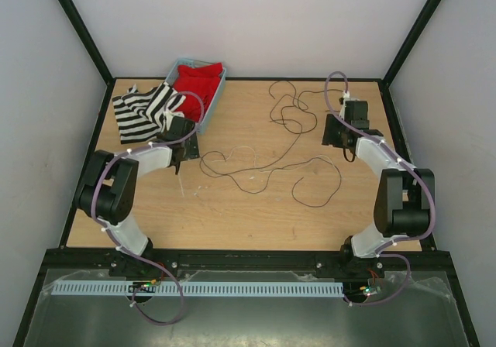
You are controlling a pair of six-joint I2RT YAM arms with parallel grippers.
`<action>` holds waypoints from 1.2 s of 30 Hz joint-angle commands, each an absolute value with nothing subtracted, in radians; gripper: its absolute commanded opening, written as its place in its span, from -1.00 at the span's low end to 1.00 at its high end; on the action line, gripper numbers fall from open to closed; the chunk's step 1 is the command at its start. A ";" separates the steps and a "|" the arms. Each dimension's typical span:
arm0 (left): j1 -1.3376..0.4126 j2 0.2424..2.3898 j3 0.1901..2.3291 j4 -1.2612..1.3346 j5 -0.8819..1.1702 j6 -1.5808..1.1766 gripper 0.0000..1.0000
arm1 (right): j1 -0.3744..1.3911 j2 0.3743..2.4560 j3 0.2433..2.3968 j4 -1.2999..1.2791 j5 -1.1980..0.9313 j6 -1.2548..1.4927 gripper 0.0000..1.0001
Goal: Zip-tie the wires
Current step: Straighten the cable at the center of the board, then pick up the cable at the center of the board.
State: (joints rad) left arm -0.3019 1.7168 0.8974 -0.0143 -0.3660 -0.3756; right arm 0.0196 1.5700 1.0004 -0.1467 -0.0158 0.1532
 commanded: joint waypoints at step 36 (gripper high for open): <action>-0.191 0.998 0.801 0.160 -0.022 -0.425 0.98 | 0.201 2.257 1.845 -0.128 -0.042 0.031 0.62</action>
